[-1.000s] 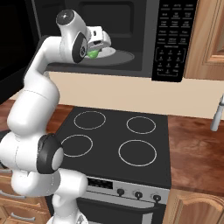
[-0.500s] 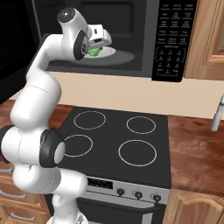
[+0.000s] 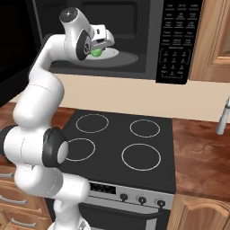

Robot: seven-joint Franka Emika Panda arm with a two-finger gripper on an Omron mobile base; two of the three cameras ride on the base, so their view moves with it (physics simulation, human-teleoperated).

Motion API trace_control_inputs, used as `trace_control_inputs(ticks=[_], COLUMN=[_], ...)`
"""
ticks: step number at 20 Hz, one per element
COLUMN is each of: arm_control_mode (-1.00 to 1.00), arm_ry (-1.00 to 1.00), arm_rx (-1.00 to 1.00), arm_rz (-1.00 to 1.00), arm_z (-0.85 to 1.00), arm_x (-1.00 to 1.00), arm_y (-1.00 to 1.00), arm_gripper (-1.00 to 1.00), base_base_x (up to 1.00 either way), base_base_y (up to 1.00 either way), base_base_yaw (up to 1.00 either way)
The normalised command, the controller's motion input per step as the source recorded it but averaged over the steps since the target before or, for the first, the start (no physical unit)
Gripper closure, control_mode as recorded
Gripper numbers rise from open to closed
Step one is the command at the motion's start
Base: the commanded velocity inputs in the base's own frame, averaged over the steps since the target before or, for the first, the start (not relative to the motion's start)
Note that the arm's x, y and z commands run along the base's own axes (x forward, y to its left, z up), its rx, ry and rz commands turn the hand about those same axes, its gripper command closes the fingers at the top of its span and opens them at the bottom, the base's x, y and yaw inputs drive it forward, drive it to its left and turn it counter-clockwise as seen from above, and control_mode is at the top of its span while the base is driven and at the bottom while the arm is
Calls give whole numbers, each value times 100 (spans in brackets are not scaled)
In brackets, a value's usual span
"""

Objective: Pick the corn from the counter and place it in the microwave. Then turn on the microwave.

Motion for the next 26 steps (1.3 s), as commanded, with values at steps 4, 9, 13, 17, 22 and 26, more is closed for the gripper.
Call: trace_control_inputs(ticks=[4, 9, 13, 17, 22, 26], arm_control_mode=[-100, -100, -100, -100, -100, -100], arm_ry=[0, 0, 0, 0, 0, 0], arm_rx=[0, 0, 0, 0, 0, 0], arm_rz=[-1, -1, 0, 0, 0, 0], arm_z=[0, 0, 0, 0, 0, 0], arm_x=[8, 7, 4, 6, 8, 7], arm_y=[3, 9, 13, 7, 5, 7], arm_gripper=[100, 100, 100, 100, 100, 100], base_base_x=[0, 0, 0, 0, 0, 0], base_base_y=[0, 0, 0, 0, 0, 0], base_base_yaw=[0, 0, 0, 0, 0, 0])
